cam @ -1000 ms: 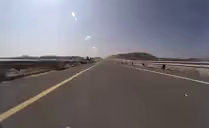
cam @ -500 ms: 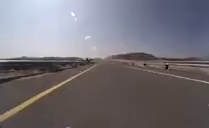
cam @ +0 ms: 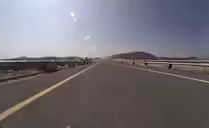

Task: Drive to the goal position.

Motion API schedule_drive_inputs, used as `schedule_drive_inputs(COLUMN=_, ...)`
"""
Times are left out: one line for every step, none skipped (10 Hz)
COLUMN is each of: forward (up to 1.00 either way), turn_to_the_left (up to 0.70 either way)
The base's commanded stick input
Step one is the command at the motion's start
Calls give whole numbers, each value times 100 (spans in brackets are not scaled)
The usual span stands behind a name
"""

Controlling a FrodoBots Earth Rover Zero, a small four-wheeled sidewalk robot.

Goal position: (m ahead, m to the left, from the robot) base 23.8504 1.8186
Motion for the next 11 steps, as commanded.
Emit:
schedule_drive_inputs(forward=100, turn_to_the_left=0)
schedule_drive_inputs(forward=100, turn_to_the_left=0)
schedule_drive_inputs(forward=100, turn_to_the_left=0)
schedule_drive_inputs(forward=100, turn_to_the_left=0)
schedule_drive_inputs(forward=100, turn_to_the_left=0)
schedule_drive_inputs(forward=100, turn_to_the_left=0)
schedule_drive_inputs(forward=100, turn_to_the_left=0)
schedule_drive_inputs(forward=100, turn_to_the_left=0)
schedule_drive_inputs(forward=100, turn_to_the_left=0)
schedule_drive_inputs(forward=100, turn_to_the_left=0)
schedule_drive_inputs(forward=100, turn_to_the_left=0)
